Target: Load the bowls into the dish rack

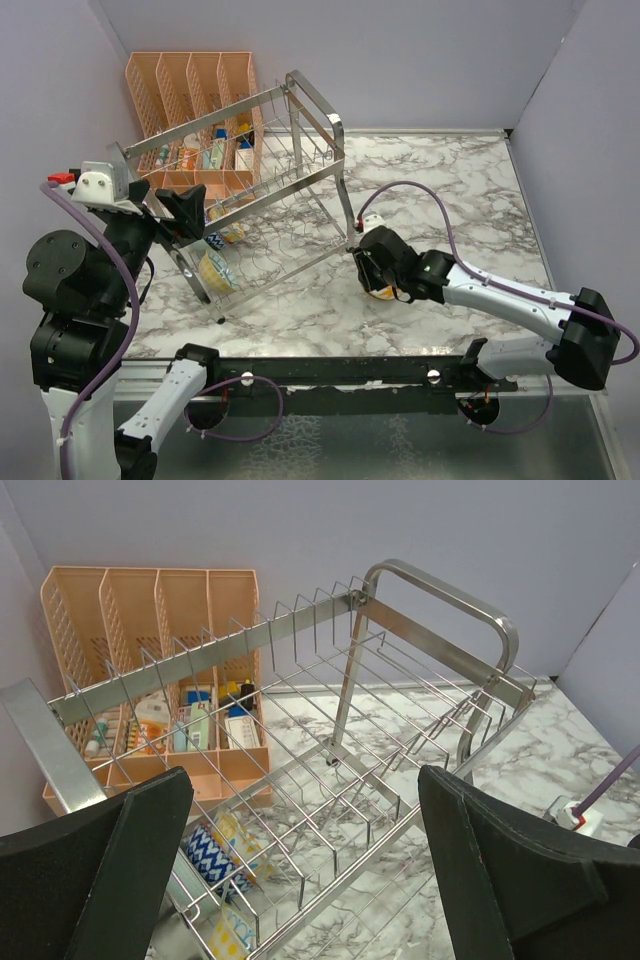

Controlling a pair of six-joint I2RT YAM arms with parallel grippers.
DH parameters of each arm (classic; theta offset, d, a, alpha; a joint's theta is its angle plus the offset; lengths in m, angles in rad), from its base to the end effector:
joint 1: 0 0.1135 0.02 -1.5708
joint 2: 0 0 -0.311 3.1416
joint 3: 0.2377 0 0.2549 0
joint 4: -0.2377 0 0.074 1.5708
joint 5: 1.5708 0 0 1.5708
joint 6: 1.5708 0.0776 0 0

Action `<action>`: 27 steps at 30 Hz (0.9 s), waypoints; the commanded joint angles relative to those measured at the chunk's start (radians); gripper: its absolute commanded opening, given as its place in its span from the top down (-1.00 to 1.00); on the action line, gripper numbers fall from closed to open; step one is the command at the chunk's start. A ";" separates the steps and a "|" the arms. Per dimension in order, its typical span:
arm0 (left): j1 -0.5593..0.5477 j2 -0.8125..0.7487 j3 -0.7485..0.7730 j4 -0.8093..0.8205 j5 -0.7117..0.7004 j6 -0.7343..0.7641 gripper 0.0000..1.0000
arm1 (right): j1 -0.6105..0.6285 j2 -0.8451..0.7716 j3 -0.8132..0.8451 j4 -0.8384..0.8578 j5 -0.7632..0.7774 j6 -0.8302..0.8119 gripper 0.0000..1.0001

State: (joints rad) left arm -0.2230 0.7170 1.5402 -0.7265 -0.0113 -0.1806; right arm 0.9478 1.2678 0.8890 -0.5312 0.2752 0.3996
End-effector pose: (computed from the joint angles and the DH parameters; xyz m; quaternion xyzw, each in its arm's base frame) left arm 0.0596 -0.0126 0.5550 0.0101 0.6720 -0.1447 0.7262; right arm 0.1751 0.2076 0.2571 -0.2108 0.9140 0.0991 0.3321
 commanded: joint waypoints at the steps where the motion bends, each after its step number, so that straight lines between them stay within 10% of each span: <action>1: -0.003 -0.014 0.000 0.023 -0.008 0.001 -0.98 | -0.004 -0.004 0.034 -0.029 -0.025 -0.039 0.13; 19: -0.003 -0.026 -0.002 0.016 -0.003 0.006 -0.99 | -0.004 0.190 0.013 0.057 -0.054 0.004 -0.04; 27: -0.003 -0.035 -0.012 0.013 -0.010 0.009 -0.98 | -0.005 0.215 -0.005 0.079 -0.053 0.003 0.45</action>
State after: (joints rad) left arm -0.2230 0.6952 1.5341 -0.7269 -0.0116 -0.1802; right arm 0.9470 1.4811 0.8925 -0.4927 0.2356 0.3962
